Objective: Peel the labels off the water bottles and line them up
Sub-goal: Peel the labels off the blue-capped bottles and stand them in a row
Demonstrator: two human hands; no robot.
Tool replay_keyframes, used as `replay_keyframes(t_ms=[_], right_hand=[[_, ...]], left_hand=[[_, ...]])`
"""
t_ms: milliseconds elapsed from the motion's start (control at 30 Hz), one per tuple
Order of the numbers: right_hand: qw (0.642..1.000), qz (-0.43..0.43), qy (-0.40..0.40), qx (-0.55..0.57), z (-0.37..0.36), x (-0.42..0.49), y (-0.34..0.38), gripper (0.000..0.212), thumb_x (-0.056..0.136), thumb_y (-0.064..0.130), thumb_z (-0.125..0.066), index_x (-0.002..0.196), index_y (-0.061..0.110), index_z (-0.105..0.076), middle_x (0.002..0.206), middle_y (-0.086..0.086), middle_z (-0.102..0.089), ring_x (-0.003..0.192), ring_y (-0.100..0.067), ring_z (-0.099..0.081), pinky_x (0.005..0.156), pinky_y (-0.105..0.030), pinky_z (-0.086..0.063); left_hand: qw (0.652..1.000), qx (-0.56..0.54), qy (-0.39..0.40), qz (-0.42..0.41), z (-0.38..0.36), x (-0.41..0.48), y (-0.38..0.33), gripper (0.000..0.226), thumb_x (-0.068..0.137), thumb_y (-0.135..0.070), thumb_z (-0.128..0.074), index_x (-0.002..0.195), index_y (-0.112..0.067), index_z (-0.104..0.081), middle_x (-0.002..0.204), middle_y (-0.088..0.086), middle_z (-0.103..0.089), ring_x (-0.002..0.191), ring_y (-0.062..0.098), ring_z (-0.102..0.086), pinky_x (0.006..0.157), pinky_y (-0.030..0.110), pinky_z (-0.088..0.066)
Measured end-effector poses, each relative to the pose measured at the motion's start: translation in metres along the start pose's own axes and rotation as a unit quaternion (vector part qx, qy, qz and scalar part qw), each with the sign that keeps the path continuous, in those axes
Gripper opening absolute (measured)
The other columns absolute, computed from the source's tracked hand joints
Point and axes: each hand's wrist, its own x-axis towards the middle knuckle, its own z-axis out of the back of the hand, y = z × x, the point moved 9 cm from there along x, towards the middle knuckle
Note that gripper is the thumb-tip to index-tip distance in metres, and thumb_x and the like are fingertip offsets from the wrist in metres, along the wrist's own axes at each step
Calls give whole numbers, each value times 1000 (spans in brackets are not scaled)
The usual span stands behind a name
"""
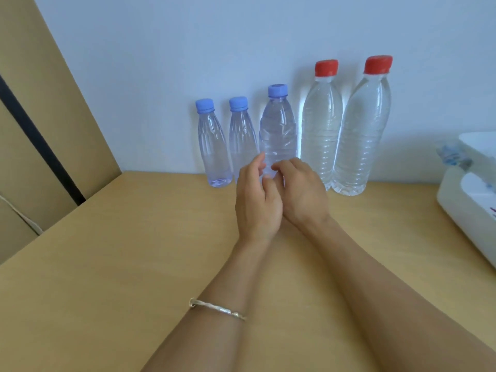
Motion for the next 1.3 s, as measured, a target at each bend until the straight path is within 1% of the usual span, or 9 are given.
replay_keyframes(t_ms=[167,300,567,733,867,967,1100,1200,1300], right_hand=[[998,-34,-22,39,23,5,3,30,95,15,-44,119,13,-61,119,-3,-60,99,-24,-60,80,-33,-44],[996,-52,-38,67,58,-1,4,31,92,14,-43,118,15,-61,118,-1,-58,97,-19,-60,84,-34,-47],[996,-49,-67,-41,174,-46,-22,32,92,17,-43,117,15,-61,114,-3,-59,101,-20,-57,85,-34,-46],[986,-73,-105,-105,257,-66,-53,32,92,20,-42,116,15,-62,113,-1,-60,103,-18,-57,86,-31,-45],[975,-143,-79,-153,305,-83,-110,32,90,19,-44,115,18,-63,115,-2,-62,105,-20,-56,83,-31,-44],[958,-219,-41,-179,327,-100,-161,34,89,18,-46,119,19,-62,121,-3,-62,111,-23,-56,91,-35,-46],[939,-296,0,-173,333,-129,-213,33,88,22,-49,119,21,-61,121,-1,-62,101,-21,-60,86,-33,-49],[926,-326,29,-187,332,-140,-238,25,85,27,-50,106,22,-62,107,-2,-65,88,-22,-62,82,-34,-51],[918,-340,70,-194,330,-136,-250,40,82,28,-55,122,23,-55,112,0,-63,94,-21,-63,88,-39,-52]], left_hand=[[999,14,7,-31,-4,-7,-8,42,98,-23,-32,136,-21,-50,126,-8,-57,117,12,-54,96,28,-43],[996,9,45,-78,-10,-14,-26,41,98,-10,-43,137,-21,-49,120,-12,-57,115,12,-56,94,29,-45],[968,-17,146,-202,-68,-53,-140,50,87,-6,-53,135,-19,-49,123,-5,-57,120,12,-52,97,25,-41],[953,-19,212,-216,-115,-83,-208,48,93,-15,-51,139,-25,-43,132,-4,-51,127,11,-46,97,27,-41],[922,38,313,-226,-165,-121,-247,50,97,-17,-45,145,-25,-35,142,1,-42,134,16,-39,102,34,-38],[901,84,361,-226,-199,-144,-262,51,100,-24,-40,150,-21,-27,152,2,-31,140,19,-31,106,35,-32],[879,153,395,-218,-233,-160,-268,52,101,-27,-38,150,-16,-24,151,7,-31,138,25,-31,102,39,-35],[862,211,402,-225,-248,-164,-268,51,100,-28,-39,147,-14,-26,143,10,-37,131,28,-37,95,39,-38],[856,244,402,-215,-260,-161,-261,50,99,-28,-40,145,-13,-27,138,12,-41,127,30,-39,92,41,-39]])
